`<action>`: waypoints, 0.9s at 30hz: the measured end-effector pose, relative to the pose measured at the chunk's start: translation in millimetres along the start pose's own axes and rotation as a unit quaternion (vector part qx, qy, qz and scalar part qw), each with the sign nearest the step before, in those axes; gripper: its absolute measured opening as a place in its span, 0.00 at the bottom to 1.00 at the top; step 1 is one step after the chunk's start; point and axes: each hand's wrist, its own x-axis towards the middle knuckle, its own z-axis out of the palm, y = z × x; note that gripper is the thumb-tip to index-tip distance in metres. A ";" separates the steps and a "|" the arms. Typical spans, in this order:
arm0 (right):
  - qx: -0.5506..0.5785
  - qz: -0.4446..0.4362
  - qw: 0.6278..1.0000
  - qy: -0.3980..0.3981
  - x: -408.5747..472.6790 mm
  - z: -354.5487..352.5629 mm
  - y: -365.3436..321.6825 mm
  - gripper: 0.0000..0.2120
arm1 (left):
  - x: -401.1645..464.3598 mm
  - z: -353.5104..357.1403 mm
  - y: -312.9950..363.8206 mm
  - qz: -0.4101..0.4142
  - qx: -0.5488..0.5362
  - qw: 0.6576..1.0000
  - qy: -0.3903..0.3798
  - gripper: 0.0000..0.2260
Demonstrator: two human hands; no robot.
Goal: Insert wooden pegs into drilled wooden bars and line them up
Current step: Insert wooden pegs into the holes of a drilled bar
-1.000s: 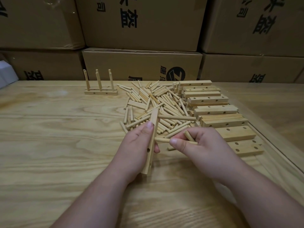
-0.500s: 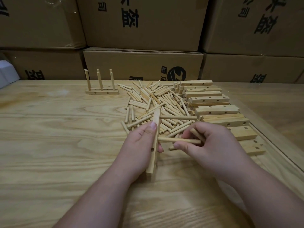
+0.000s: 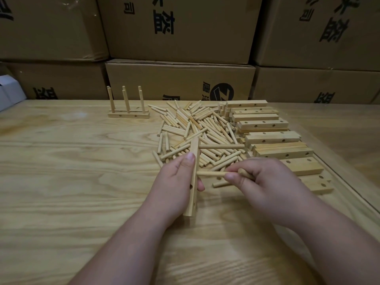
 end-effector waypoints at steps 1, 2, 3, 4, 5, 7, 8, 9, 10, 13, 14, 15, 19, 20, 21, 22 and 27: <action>0.015 0.020 1.000 -0.010 -0.1 0.8 0.9 0.06 | -0.2 -0.2 0.1 0.001 0.001 1.000 0.002 0.15; 0.031 0.041 0.998 -0.022 0.0 1.4 1.8 0.07 | -0.2 -0.4 0.2 0.003 0.002 1.000 0.003 0.15; 0.047 0.058 0.997 -0.033 0.0 1.9 2.4 0.07 | -0.3 -0.6 0.3 0.007 0.003 1.000 0.003 0.15; 0.061 0.071 0.995 -0.042 0.2 2.6 2.6 0.08 | -0.5 -0.4 0.2 0.012 0.005 1.000 0.002 0.15; 0.073 0.081 0.993 -0.046 0.1 3.0 2.2 0.08 | -0.6 -0.4 0.0 0.016 0.008 1.000 0.000 0.15; 0.091 0.095 0.990 -0.047 -0.2 2.8 -0.4 0.09 | -0.4 0.1 -0.5 0.023 0.016 1.000 0.001 0.15; 0.095 0.097 0.990 -0.044 -0.4 2.4 -1.3 0.09 | -0.3 0.5 -0.5 0.026 0.018 0.999 0.002 0.15; 0.092 0.091 0.991 -0.040 -0.7 1.8 -2.4 0.09 | -0.4 0.8 -0.5 0.029 0.018 0.999 0.005 0.15; 0.079 0.080 0.993 -0.036 -1.1 1.0 -4.3 0.09 | -0.5 1.1 -0.3 0.030 0.019 0.999 0.007 0.16; 0.012 0.017 1.000 -0.020 -3.0 -1.9 -12.5 0.13 | -1.5 1.8 0.4 0.028 0.026 0.999 0.014 0.17; -0.008 -0.004 1.000 -0.013 -3.0 -2.6 -14.4 0.15 | -1.5 1.9 0.2 0.025 0.029 0.999 0.015 0.17; -0.018 -0.017 1.000 -0.007 -3.1 -3.3 -15.5 0.16 | -1.5 1.7 0.3 0.022 0.032 0.999 0.014 0.17; 0.008 0.011 1.000 -0.017 -1.4 -4.5 -13.6 0.17 | -2.1 -0.4 1.5 0.007 0.017 1.000 -0.008 0.16; 0.015 0.022 0.999 -0.026 -0.9 -4.4 -12.5 0.16 | -2.3 -1.0 1.5 0.004 0.013 1.000 -0.012 0.16; 0.022 0.031 0.999 -0.033 -0.3 -4.2 -11.3 0.15 | -2.2 -1.5 1.1 0.001 0.008 1.000 -0.013 0.15; 0.029 0.038 0.998 -0.038 0.3 -3.9 -10.4 0.14 | -2.0 -2.0 0.5 -0.001 0.005 1.000 -0.011 0.15; 0.029 0.053 0.997 -0.040 1.0 -0.5 -9.7 0.10 | -1.4 0.6 1.8 0.002 0.018 1.000 0.016 0.17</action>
